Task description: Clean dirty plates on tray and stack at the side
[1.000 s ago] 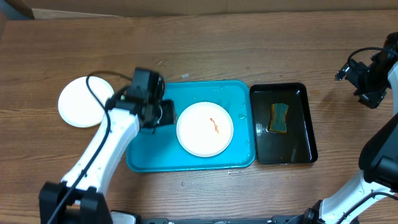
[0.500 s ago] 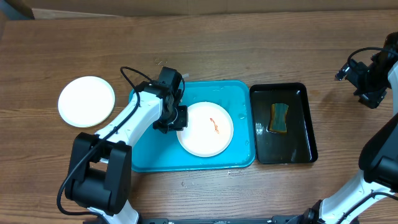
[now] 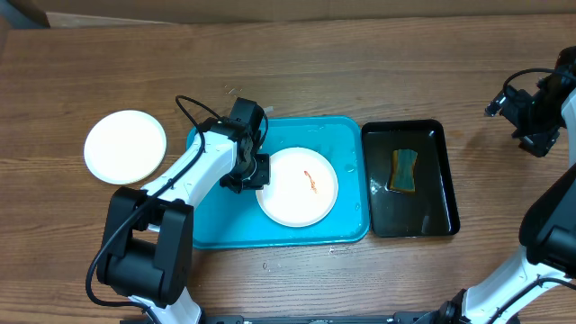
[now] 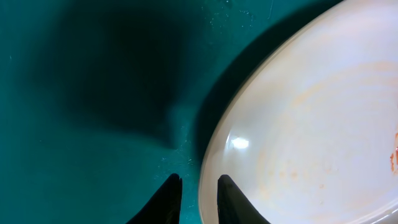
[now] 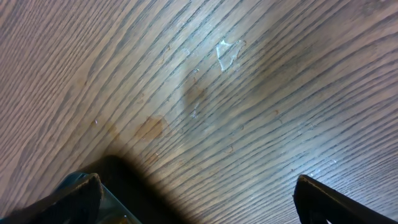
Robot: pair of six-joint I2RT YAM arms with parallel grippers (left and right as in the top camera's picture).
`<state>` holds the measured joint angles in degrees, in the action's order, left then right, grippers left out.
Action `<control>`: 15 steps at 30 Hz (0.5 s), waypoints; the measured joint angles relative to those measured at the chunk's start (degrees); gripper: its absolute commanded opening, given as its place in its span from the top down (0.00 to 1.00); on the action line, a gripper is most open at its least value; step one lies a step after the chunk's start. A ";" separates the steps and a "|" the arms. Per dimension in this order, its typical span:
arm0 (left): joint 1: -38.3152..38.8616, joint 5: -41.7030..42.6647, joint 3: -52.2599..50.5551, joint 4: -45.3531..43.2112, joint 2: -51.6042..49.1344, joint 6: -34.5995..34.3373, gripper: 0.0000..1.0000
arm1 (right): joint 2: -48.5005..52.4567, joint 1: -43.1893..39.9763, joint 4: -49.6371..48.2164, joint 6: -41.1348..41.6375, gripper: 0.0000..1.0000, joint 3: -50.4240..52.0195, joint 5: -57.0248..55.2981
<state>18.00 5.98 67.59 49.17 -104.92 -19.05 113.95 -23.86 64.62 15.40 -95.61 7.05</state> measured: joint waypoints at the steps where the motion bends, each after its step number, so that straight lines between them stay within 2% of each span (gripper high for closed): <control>1: 0.02 -0.11 0.00 -0.04 0.00 0.00 0.78 | 0.00 0.00 0.00 0.00 0.00 0.00 0.02; 3: 0.04 -0.26 -0.24 -0.83 0.00 0.00 0.81 | 0.00 0.00 0.02 0.00 0.00 0.00 0.02; 5: 0.42 -0.37 -0.81 -2.27 0.00 0.00 0.88 | 0.00 0.00 0.00 0.00 0.00 0.00 0.02; 10: 1.38 -0.68 -2.10 -5.14 0.00 -0.02 0.96 | 0.00 0.00 0.00 0.00 0.00 -0.02 0.02; 15: 1.42 -0.66 -2.23 -7.89 0.00 -0.79 0.96 | 0.00 0.00 -0.02 0.00 0.00 0.00 0.02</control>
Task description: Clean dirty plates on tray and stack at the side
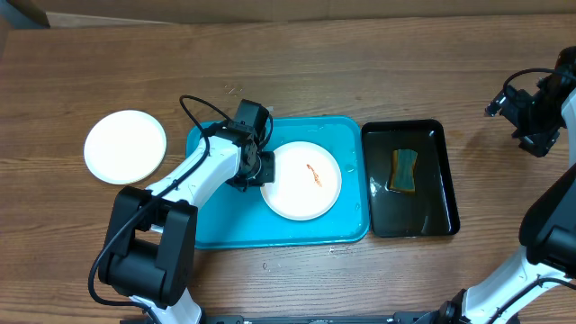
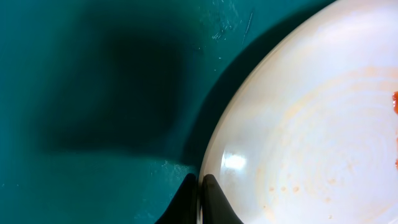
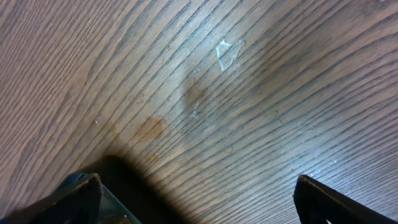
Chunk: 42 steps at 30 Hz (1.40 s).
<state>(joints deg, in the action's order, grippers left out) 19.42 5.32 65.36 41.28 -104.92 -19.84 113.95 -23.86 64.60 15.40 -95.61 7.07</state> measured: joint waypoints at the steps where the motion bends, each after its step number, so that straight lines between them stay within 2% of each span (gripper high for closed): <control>1: 0.00 -0.02 0.00 -0.26 0.00 -0.79 0.96 | 0.00 0.00 0.07 -0.02 0.00 0.00 0.00; 9: 0.00 -0.02 -0.09 -2.58 0.00 -5.16 0.85 | 0.00 0.00 0.02 0.00 0.00 0.00 0.00; 12: 0.00 -0.07 -0.11 -4.55 0.00 -5.38 0.70 | 0.00 0.00 0.04 0.00 0.00 0.00 0.00; 15: 0.00 -0.09 -0.11 -5.73 0.00 -5.07 0.68 | 0.00 0.00 0.07 -0.02 0.00 0.00 -0.02; 19: 0.00 -0.09 -0.11 -5.75 0.00 -3.63 0.69 | 0.00 0.00 0.04 0.02 0.00 0.00 0.02; 24: 0.00 -0.09 -0.11 -5.73 0.00 -2.27 0.80 | 0.00 0.00 0.02 0.00 0.00 0.00 0.00; 34: 0.00 -0.26 -0.11 -5.33 0.00 -2.05 0.83 | 0.00 0.00 -2.91 -0.02 0.00 -0.02 1.60; 40: 0.00 -0.52 -0.13 -5.29 0.00 -2.05 0.85 | 0.00 0.22 5.33 -4.52 0.27 -0.85 12.11; 42: 0.00 -0.68 -0.13 -5.29 0.00 -2.05 0.85 | -0.02 0.63 8.52 -6.10 0.30 -2.40 13.51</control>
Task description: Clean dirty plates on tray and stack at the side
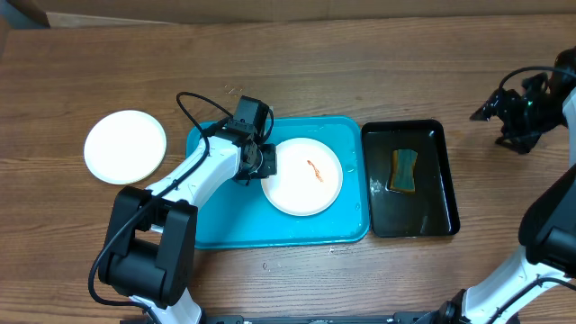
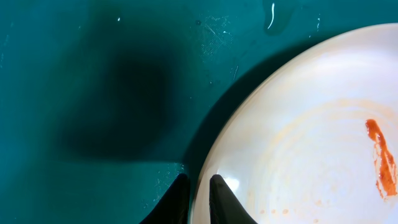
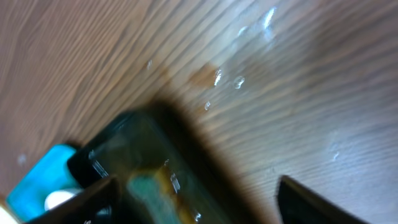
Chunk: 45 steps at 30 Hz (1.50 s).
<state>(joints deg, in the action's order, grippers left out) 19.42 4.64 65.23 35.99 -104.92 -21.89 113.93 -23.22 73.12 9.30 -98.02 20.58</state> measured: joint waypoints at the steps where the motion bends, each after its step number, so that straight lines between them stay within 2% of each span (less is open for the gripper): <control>1: 0.00 -0.04 0.00 -0.02 0.00 0.00 0.85 | -0.22 0.39 1.18 -0.74 0.30 -0.74 0.46; 10: 0.00 -0.22 0.00 -0.07 0.00 0.00 0.84 | -8.79 11.93 12.59 -2.84 0.28 -3.34 -3.04; 15: 0.00 -0.24 0.00 -0.07 0.00 0.00 0.81 | -9.16 18.36 11.93 -0.15 0.29 0.07 -8.26; 21: 0.00 -0.24 0.00 -0.04 0.00 0.00 0.80 | -9.14 25.75 4.50 4.13 0.32 10.93 -12.92; 24: 0.00 -0.26 0.00 -0.04 0.00 0.00 0.80 | -9.11 29.53 -1.75 6.05 0.41 16.41 -15.50; 29: 0.00 -0.26 0.00 -0.11 0.00 0.00 0.78 | -9.09 34.47 -12.50 7.58 0.40 25.44 -21.33; 32: 0.00 -0.28 0.00 -0.09 0.00 0.00 0.78 | -9.09 35.60 -17.92 7.93 0.34 29.57 -23.96; 38: 0.00 -0.42 0.00 -0.07 0.00 0.00 0.78 | -9.09 35.63 -20.11 8.35 0.34 32.37 -25.64; 40: 0.00 -0.42 0.00 -0.07 0.00 0.00 0.77 | -9.09 35.63 -20.31 8.48 0.47 32.98 -25.86; 41: 0.00 -0.42 0.00 -0.07 0.00 0.00 0.77 | -9.09 35.63 -20.37 8.63 0.65 33.29 -25.94; 42: 0.00 -0.42 0.00 -0.09 0.00 0.00 0.77 | -9.09 35.63 -20.37 8.52 0.88 33.62 -26.03; 43: 0.00 -0.42 0.00 -0.07 0.00 0.00 0.77 | -9.09 35.63 -20.33 8.48 0.96 33.83 -26.14; 45: 0.00 -0.42 0.00 -0.07 0.00 0.00 0.77 | -9.09 35.63 -19.96 8.55 0.96 33.97 -26.18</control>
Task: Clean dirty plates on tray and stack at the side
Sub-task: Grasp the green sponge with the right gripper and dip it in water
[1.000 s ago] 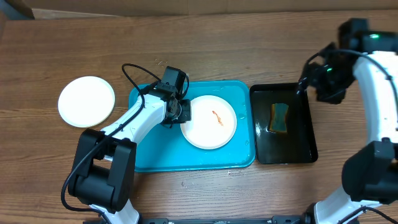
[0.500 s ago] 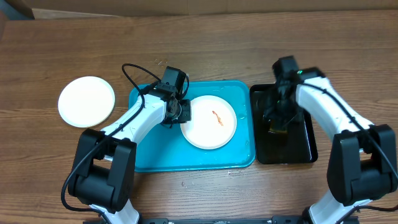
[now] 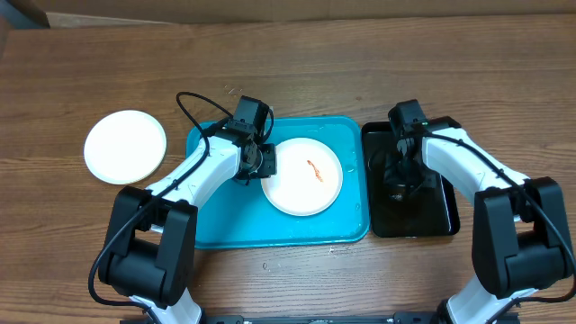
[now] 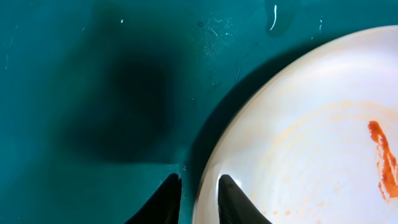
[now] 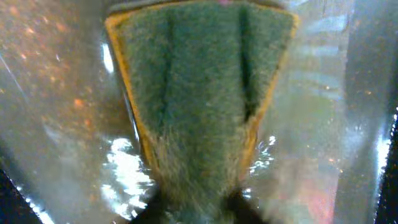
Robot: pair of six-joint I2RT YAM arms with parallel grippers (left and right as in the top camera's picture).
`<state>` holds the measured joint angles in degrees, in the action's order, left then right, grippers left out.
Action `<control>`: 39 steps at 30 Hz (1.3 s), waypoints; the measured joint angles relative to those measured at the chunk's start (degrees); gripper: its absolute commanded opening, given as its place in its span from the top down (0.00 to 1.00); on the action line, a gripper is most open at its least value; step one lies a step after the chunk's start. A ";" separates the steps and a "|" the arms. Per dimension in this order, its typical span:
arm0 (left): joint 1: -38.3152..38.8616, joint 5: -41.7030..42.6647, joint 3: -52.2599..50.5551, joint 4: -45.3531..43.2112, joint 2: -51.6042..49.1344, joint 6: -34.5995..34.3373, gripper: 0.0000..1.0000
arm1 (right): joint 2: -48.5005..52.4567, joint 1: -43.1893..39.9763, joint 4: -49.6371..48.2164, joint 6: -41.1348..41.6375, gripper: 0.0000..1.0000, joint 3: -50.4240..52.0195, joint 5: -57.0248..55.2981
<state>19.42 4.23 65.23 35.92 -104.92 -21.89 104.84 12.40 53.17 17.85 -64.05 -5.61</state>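
A white plate (image 3: 306,187) with a red smear (image 3: 312,171) lies on the teal tray (image 3: 216,229). My left gripper (image 3: 263,165) is at the plate's left rim. In the left wrist view its fingertips (image 4: 198,193) stand a little apart, one on each side of the rim of the plate (image 4: 311,162), with the smear (image 4: 384,162) at the right edge. My right gripper (image 3: 400,175) is down in the black tray (image 3: 445,205), hiding the sponge from overhead. In the right wrist view the green, yellow-edged sponge (image 5: 199,81) is pinched narrow between its fingers (image 5: 202,208).
A clean white plate (image 3: 126,146) lies on the wooden table left of the teal tray. Water glints in the black tray (image 5: 56,93). The two trays sit side by side, nearly touching.
My right gripper has moved from above the table at the far right down into the black tray and is shut on the sponge. The left gripper's fingers stand slightly wider round the plate rim.
At first my left gripper stood open astride the plate's left rim, with the right arm idle at the far right. Then it was shut on the rim, and the plate lay a little further right. Later the left fingers loosened, and now the right gripper holds the sponge.
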 measured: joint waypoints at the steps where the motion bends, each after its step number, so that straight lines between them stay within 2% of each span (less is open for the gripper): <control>1: 0.00 0.00 0.00 0.00 0.00 0.00 0.76 | 0.00 0.00 0.26 0.09 0.96 0.00 0.02; 2: 0.00 0.00 0.00 0.00 0.00 0.00 0.76 | 0.00 0.00 0.63 0.13 0.74 0.00 0.02; 3: 0.00 0.00 0.00 0.00 0.00 0.00 0.75 | 0.00 0.00 0.83 0.26 0.39 0.00 0.00; 4: 0.00 0.00 0.00 0.00 0.00 0.00 0.74 | 0.00 -0.02 1.03 0.26 0.27 -0.02 0.00; 8: 0.00 0.00 0.00 -0.02 0.00 0.00 0.73 | 0.00 -0.52 1.05 0.00 0.18 -0.94 -0.11; 13: 0.00 0.00 0.00 0.00 0.00 0.00 0.73 | 0.00 -2.43 -1.73 -0.11 0.19 -2.16 -0.66; 15: 0.00 0.00 0.00 0.00 0.00 0.00 0.73 | 0.00 -2.99 -1.66 -0.11 0.22 -2.16 -0.74; 17: 0.00 0.00 0.00 0.00 0.00 0.00 0.73 | 0.00 -3.15 -1.97 0.07 0.38 -2.16 -0.79; 19: 0.00 0.00 0.00 0.00 0.00 0.00 0.73 | 0.00 -3.15 -3.04 -0.11 0.59 -2.01 -0.74; 21: 0.00 0.00 0.00 0.00 0.00 0.00 0.73 | 0.00 -3.15 -4.76 0.31 0.85 -1.01 -0.33; 22: 0.00 0.00 0.00 -0.02 0.00 0.00 0.73 | 0.00 -3.08 -5.57 -0.02 0.90 -0.20 -0.02; 23: 0.00 0.00 0.00 -0.02 0.00 0.00 0.73 | 0.00 -3.08 -5.92 0.31 0.90 0.31 0.11; 24: 0.00 0.00 0.00 0.00 0.00 0.00 0.73 | 0.00 -3.08 -6.16 0.26 0.83 0.79 0.24; 25: 0.00 0.00 0.00 0.00 0.00 0.00 0.73 | 0.00 -3.08 -6.29 0.17 0.44 1.03 0.26; 27: 0.00 0.00 0.00 0.00 0.00 0.00 0.73 | 0.00 -3.17 -6.64 0.02 0.27 1.07 0.31; 28: 0.00 0.00 0.00 -0.02 0.00 0.00 0.73 | 0.00 -3.23 -6.64 0.09 0.25 1.07 0.31; 34: 0.00 0.00 0.00 0.00 0.00 0.00 0.73 | 0.00 -4.52 -7.74 -0.09 0.25 0.39 0.52; 37: 0.00 0.00 0.00 0.00 0.00 0.00 0.73 | 0.00 -5.49 -9.25 -0.04 0.28 0.04 0.42; 38: 0.00 0.00 0.00 0.00 0.00 0.00 0.73 | 0.00 -5.73 -9.64 0.00 0.43 0.04 0.31; 39: 0.00 0.00 0.00 0.00 0.00 0.00 0.73 | 0.00 -5.99 -10.27 0.13 0.72 0.04 0.26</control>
<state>19.42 4.23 65.23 35.92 -104.92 -21.89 104.84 6.42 42.89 17.98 -64.01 -5.34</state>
